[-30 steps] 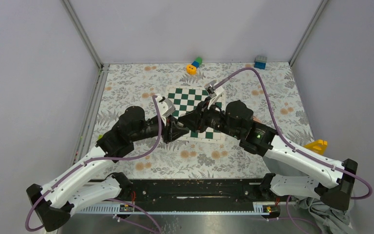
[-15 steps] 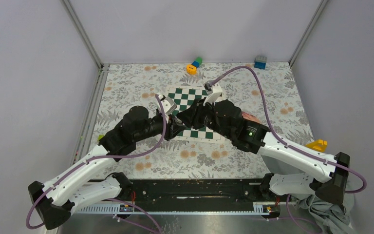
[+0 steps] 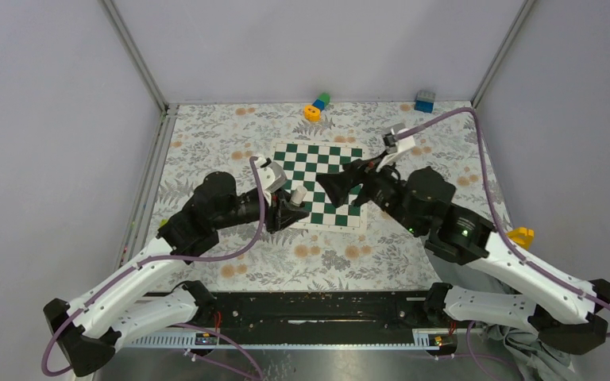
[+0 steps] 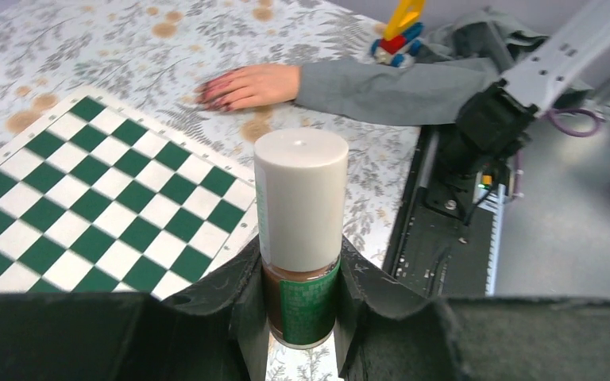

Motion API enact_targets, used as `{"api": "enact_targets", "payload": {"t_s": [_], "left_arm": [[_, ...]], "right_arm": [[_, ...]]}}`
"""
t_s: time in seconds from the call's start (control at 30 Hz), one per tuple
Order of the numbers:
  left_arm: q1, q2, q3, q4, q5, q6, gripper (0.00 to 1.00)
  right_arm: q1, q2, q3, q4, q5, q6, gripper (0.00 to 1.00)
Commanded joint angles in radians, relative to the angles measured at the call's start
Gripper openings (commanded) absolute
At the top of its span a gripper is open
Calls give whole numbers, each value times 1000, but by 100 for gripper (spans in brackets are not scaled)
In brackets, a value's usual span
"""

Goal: Paint the nails
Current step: Screw the nail polish bottle.

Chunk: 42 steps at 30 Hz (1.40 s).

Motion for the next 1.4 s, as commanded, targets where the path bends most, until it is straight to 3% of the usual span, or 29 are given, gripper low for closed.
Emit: {"api": "enact_targets", "payload": {"t_s": [0.0,0.23,0.43,0.53,0.97,1.37], "left_arm": [[2,-32,41,103,218,3,0],[1,-17,54,161,458,-62,0],[-2,-15,47,251,614,-140,0],[-6,-9,50,273,663,-167,0],[-34,8,59,282,730,-190,0],[-34,-11,36,332,689,-209,0]], "right_arm": [[-10,-86,-12,89,-10,-165,86],[-27,-176,-103,179,-412,-304,87],[-136,-183,-177,387,-894,-177,87],[-163,-176,-207,513,-1036,-109,86],[-162,-33,-184,749,-1179,34,82],[-107,32,-181,766,-1198,55,82]]}}
